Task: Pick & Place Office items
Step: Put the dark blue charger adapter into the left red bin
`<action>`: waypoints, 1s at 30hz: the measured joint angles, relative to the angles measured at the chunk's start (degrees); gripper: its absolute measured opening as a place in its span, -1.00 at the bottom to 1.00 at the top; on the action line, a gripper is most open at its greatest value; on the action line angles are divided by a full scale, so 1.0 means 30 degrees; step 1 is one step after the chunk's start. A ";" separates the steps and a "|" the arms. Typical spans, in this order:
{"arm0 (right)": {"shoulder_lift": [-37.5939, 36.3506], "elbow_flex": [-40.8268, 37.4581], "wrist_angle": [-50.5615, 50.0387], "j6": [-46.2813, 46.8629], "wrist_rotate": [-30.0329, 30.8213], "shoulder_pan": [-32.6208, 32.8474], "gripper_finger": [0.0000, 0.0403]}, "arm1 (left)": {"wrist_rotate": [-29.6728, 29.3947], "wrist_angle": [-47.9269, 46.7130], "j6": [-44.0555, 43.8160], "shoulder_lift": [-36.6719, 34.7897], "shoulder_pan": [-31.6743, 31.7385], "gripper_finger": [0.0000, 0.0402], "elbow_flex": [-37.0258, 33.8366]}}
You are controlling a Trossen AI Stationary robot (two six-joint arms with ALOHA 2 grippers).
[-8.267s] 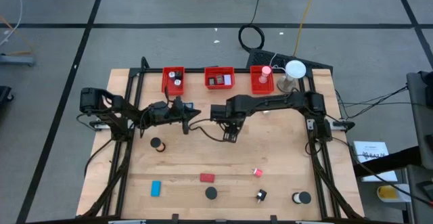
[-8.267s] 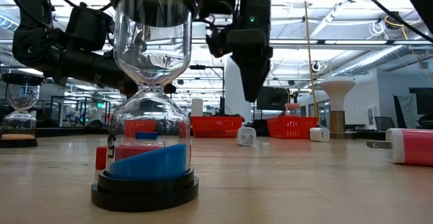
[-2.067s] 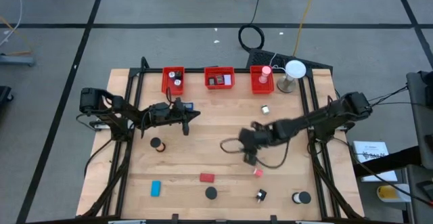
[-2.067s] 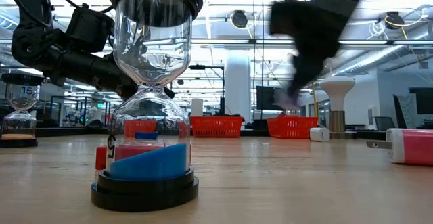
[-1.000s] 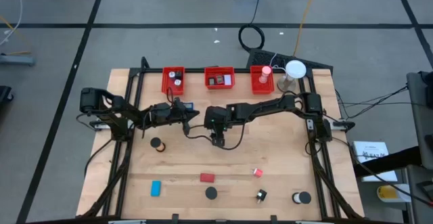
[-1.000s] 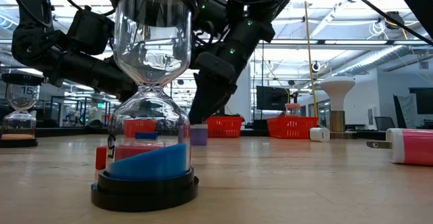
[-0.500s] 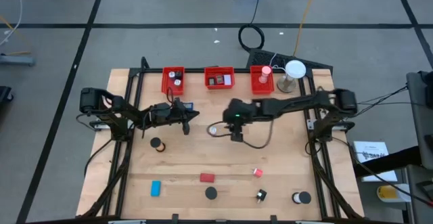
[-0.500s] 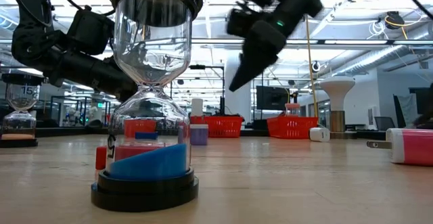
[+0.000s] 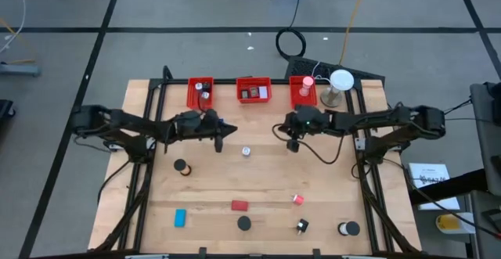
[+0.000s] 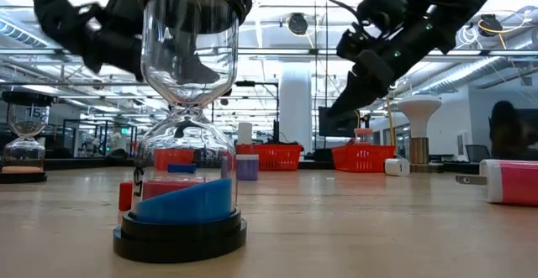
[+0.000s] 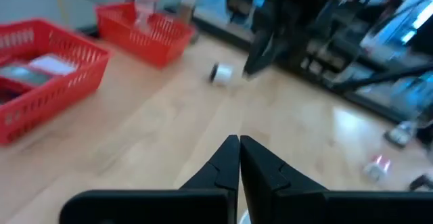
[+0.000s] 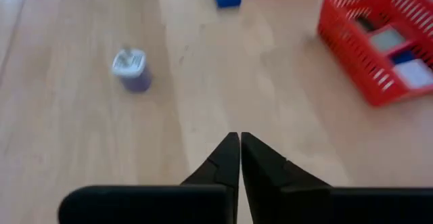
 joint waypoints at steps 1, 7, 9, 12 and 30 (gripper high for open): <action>-0.0171 -0.0092 0.0167 -0.0230 0.0001 -0.0121 -0.98 | -0.0200 -0.2155 0.0099 -0.0522 -0.0120 -0.92 0.0601; -0.1351 -0.1171 0.0486 -0.1292 -0.0019 -0.0464 -0.97 | -0.1016 -1.2953 0.0239 -0.0828 -0.1017 -0.70 0.5074; -0.1605 -0.1383 0.0547 -0.1408 -0.0010 -0.0569 -0.98 | -0.1070 -1.4711 0.0687 -0.0285 -0.1397 -0.58 0.6382; -0.2042 -0.1708 0.0499 -0.1548 -0.0007 -0.0681 -1.00 | -0.1056 -1.6515 0.1802 0.0520 -0.2058 -0.39 0.7679; -0.2705 -0.2286 0.0643 -0.1989 -0.0057 -0.0955 -1.00 | -0.1072 -1.9016 0.8828 0.6917 -0.3374 0.41 1.2734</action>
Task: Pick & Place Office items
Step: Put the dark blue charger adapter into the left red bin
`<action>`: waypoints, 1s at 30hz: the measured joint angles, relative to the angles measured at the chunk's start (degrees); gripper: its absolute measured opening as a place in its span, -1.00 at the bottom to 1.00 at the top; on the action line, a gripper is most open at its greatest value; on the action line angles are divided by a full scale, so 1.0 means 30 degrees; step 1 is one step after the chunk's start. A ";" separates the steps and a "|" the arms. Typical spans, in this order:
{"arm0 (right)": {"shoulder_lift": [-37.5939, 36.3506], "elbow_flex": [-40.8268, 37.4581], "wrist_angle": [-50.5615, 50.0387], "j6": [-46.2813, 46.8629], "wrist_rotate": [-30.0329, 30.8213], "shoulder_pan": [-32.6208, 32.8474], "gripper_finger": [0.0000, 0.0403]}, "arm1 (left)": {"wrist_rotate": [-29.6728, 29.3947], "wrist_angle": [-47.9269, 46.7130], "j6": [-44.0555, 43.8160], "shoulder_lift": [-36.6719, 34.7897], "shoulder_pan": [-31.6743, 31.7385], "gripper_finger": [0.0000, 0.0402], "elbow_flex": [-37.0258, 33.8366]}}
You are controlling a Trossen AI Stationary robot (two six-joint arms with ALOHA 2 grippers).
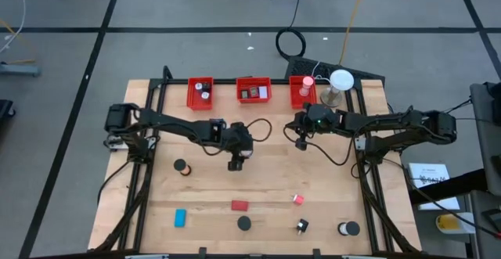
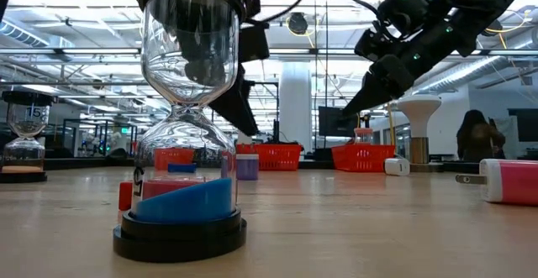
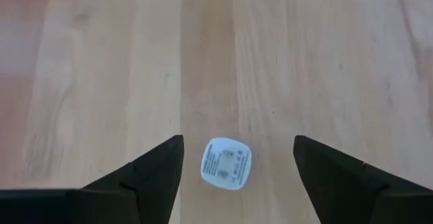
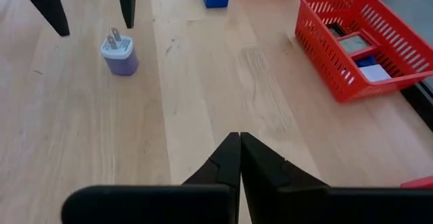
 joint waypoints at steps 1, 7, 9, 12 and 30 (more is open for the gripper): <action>0.0000 0.0000 -0.0001 0.0000 -0.0001 0.0000 -1.00 | -0.0006 -0.0113 0.0251 0.0212 0.0000 0.41 0.0111; 0.0000 0.0000 0.0122 -0.0084 0.0006 0.0000 -1.00 | -0.0496 -0.0346 0.1174 0.1075 0.0015 0.32 0.0190; 0.0000 0.0000 0.0128 -0.0208 -0.0001 0.0000 -1.00 | -0.0506 -0.0313 0.1195 0.1331 0.0015 0.26 0.0194; 0.0000 0.0000 0.0130 -0.0284 -0.0001 0.0000 -0.99 | -0.0499 -0.0264 0.1126 0.1863 0.0009 0.17 0.0202; 0.0000 0.0015 0.0418 -0.0423 -0.0009 0.0007 -0.99 | -0.1054 -0.0998 0.0391 0.0814 0.0309 -0.32 0.0187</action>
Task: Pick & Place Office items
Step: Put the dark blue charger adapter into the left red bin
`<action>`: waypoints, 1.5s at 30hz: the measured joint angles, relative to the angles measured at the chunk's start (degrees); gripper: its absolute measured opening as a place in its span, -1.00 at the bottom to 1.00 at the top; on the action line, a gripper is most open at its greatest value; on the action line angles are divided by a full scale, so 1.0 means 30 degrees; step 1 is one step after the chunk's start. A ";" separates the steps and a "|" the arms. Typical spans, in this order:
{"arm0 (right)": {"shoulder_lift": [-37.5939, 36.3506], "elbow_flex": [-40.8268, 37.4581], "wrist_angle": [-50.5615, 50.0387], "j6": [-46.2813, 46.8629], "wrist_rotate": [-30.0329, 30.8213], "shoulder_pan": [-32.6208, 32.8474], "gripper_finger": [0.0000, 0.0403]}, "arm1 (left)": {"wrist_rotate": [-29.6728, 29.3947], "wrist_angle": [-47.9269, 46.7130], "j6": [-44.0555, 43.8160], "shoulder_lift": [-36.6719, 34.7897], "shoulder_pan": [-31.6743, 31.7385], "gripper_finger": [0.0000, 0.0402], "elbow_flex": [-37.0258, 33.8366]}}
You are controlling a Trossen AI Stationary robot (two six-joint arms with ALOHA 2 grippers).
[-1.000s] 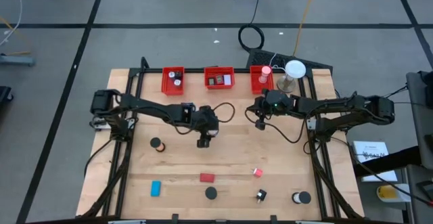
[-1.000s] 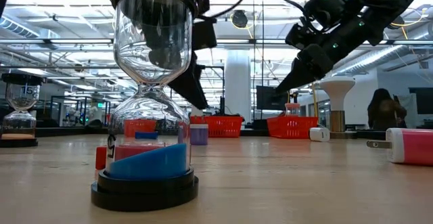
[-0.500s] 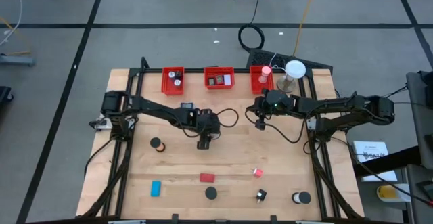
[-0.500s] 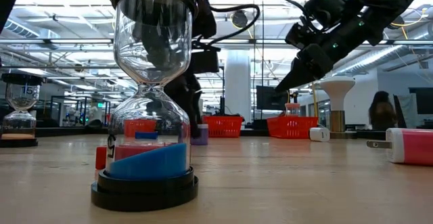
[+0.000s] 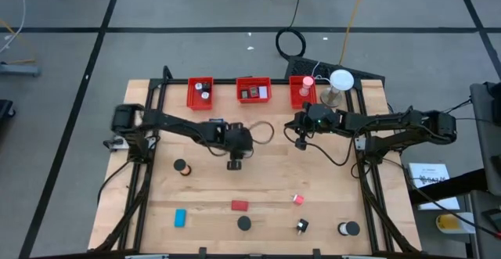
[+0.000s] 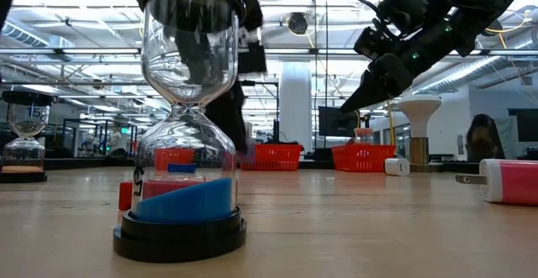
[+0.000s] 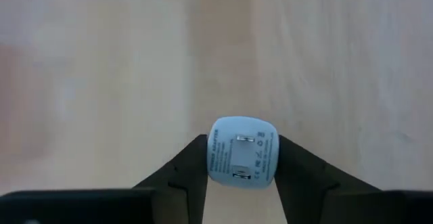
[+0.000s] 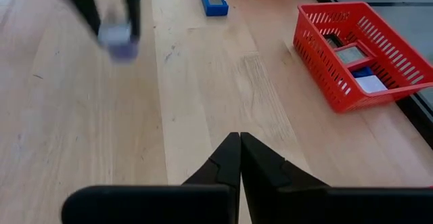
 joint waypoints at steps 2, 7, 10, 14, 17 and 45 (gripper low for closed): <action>0.0000 0.0000 -0.0017 0.0000 -0.0007 0.0000 -0.99 | 0.0035 -0.1197 -0.0633 -0.1533 0.0637 -0.32 0.0021; 0.0000 0.0000 -0.0004 0.0000 -0.0007 0.0000 -1.00 | -0.0042 -0.5635 -0.3472 -0.5682 0.3099 -0.32 0.0029; 0.0000 0.0000 -0.0002 0.0000 -0.0007 0.0000 -1.00 | -0.1130 -0.8058 -0.5616 -0.7721 0.4729 -0.32 0.0044; 0.0000 0.0000 0.0096 0.0000 -0.0015 0.0000 -0.99 | -0.3230 -1.0090 -0.7986 -0.9020 0.6723 -0.32 0.0029; 0.0000 0.0000 0.0142 0.0001 -0.0015 0.0002 -0.99 | -0.3958 -1.0486 -0.8123 -0.9062 0.8385 -0.32 -0.0065; 0.0000 0.0000 0.0178 0.0058 -0.0015 0.0007 -0.99 | -0.2406 -0.1995 -0.7071 -0.3656 1.5418 -0.32 -0.3789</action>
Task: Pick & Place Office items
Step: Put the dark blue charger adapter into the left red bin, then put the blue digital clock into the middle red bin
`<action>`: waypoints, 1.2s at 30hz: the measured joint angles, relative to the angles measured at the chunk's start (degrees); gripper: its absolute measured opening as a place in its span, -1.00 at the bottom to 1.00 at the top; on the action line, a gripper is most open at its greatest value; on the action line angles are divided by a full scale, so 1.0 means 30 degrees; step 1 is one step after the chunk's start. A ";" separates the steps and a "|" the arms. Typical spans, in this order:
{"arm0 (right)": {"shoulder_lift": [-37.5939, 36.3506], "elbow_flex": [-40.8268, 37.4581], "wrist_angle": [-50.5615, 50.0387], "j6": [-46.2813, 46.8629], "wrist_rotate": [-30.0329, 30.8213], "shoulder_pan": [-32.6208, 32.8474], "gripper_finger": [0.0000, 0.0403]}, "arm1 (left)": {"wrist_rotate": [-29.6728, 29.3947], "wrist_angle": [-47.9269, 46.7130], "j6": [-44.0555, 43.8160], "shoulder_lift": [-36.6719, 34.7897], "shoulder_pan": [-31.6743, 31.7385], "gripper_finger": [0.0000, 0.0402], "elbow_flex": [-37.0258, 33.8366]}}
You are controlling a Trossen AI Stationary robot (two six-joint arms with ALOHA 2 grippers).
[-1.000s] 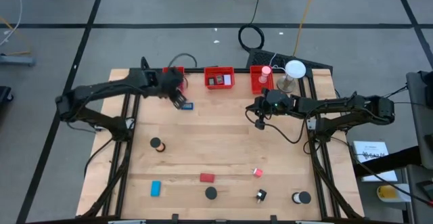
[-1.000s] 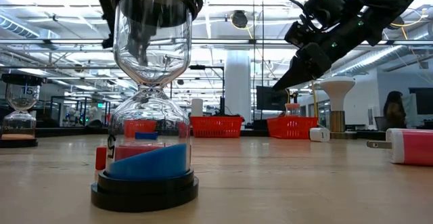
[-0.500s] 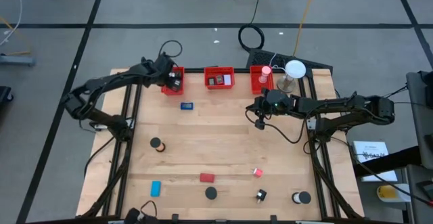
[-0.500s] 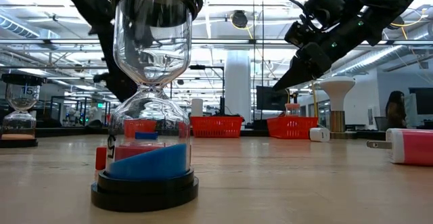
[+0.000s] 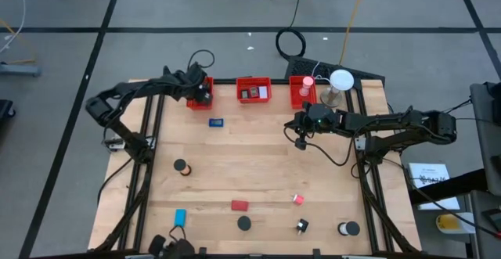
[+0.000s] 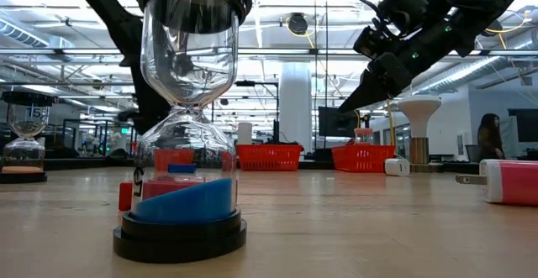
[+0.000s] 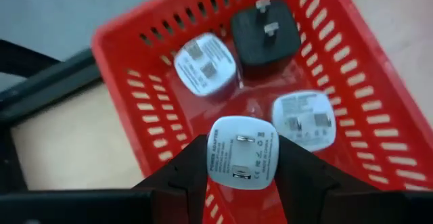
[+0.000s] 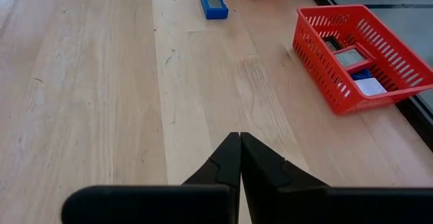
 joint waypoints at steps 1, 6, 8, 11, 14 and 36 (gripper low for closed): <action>0.0000 0.0000 0.0000 0.0000 -0.0006 0.0000 -0.99 | 0.0003 0.0015 -0.0062 0.0101 0.0026 -0.32 0.0000; 0.0000 0.0000 0.0000 0.0000 -0.0005 0.0000 -1.00 | -0.0006 0.0234 -0.0313 0.0576 0.0165 -0.26 0.0000; 0.0000 0.0000 0.0000 0.0000 0.0000 0.0000 -0.99 | -0.0013 0.0313 -0.0542 0.0569 0.0189 -0.19 0.0000; 0.0000 0.0000 0.0000 0.0000 -0.0007 0.0000 -1.00 | -0.0020 0.0347 -0.0481 0.0569 0.0185 -0.13 0.0000; 0.0000 0.0000 0.0000 0.0000 -0.0006 0.0000 -1.00 | -0.0024 0.0358 -0.0201 0.0569 0.0207 -0.11 0.0000; 0.0000 0.0000 0.0022 0.0007 -0.0001 0.0000 -1.00 | -0.0912 -0.0149 0.2667 -0.0461 -0.0032 -0.09 0.1431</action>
